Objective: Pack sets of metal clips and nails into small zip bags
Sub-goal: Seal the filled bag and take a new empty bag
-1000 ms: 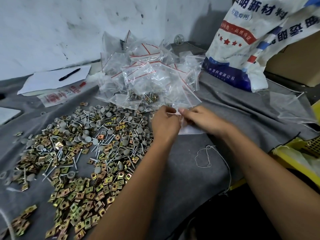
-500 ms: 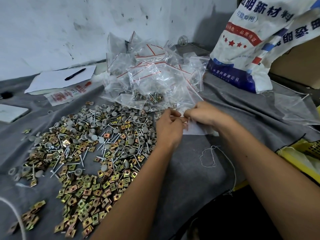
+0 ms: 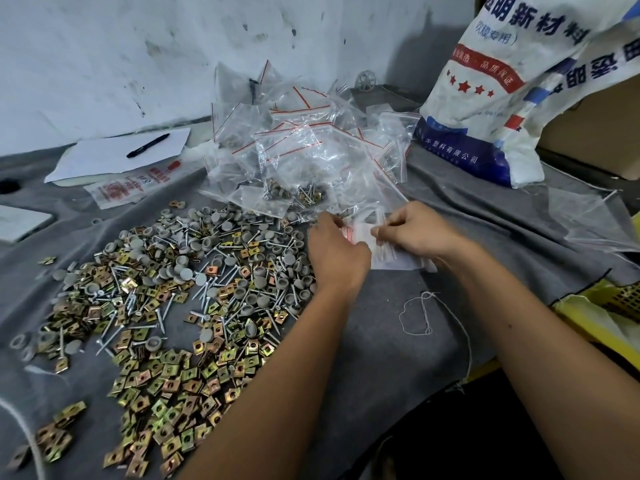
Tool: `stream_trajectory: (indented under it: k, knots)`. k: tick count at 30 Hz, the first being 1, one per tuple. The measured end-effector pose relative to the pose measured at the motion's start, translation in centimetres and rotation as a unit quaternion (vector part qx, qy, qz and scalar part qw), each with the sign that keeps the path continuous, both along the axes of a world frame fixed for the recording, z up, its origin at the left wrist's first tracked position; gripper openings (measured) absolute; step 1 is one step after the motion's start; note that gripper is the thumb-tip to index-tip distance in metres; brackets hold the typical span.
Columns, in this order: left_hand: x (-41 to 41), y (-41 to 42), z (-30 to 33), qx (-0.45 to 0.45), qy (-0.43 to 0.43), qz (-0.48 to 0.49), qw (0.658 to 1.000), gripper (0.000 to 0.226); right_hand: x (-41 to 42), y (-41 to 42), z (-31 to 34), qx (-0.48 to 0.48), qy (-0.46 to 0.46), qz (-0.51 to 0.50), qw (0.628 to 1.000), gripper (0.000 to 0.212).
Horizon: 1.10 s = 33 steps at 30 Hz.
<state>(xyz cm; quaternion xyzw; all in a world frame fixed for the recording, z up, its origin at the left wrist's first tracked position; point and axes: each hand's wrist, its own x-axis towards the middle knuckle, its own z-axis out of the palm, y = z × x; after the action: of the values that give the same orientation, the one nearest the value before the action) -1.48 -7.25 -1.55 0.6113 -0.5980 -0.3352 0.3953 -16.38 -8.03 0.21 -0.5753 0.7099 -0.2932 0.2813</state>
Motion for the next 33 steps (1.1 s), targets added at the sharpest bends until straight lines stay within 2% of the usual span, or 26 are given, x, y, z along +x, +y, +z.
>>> stream_trajectory:
  k: [2,4,6,9,15,17,19,21,27,33]
  knots:
    - [-0.1,0.3,0.2,-0.065,-0.119,0.005,0.991,0.048,0.1,-0.1,-0.4,-0.01,0.01,-0.04,0.999,0.026]
    - [-0.5,0.7,0.4,-0.176,-0.245,-0.034,0.953,0.048,0.1,-0.2,-0.6,-0.025,0.02,-0.068,0.997,0.026]
    - [-1.2,0.9,0.4,-0.229,-0.304,-0.118,0.917,0.039,-0.1,-0.2,-0.5,-0.036,0.053,-0.088,0.994,0.027]
    - [-1.9,0.8,-0.5,-0.18,-0.35,-0.2,0.897,0.038,-1.4,0.2,-0.5,-0.028,0.114,-0.123,0.985,0.03]
    - [-3.0,0.9,-0.5,-0.149,-0.416,-0.188,0.877,0.037,-4.7,2.0,-0.5,-0.02,0.142,-0.201,0.969,0.019]
    - [-3.5,1.1,-0.2,-0.134,-0.432,-0.197,0.87,0.046,-6.0,2.9,-0.3,-0.029,0.132,-0.243,0.961,0.019]
    - [-4.2,1.6,-0.1,-0.117,-0.476,-0.22,0.843,0.066,-7.3,3.7,-0.3,-0.048,0.11,-0.263,0.957,0.018]
    - [-5.1,1.9,0.0,-0.105,-0.52,-0.228,0.816,0.074,-8.0,4.3,-0.2,-0.073,0.105,-0.269,0.954,0.018]
    - [-6.0,2.3,0.2,-0.067,-0.559,-0.23,0.794,0.07,-8.7,5.5,0.4,-0.116,0.103,-0.338,0.928,0.018]
    - [-5.7,2.0,0.2,-0.05,-0.544,-0.239,0.803,0.072,-9.5,6.6,2.9,-0.19,0.094,-0.378,0.901,0.025]
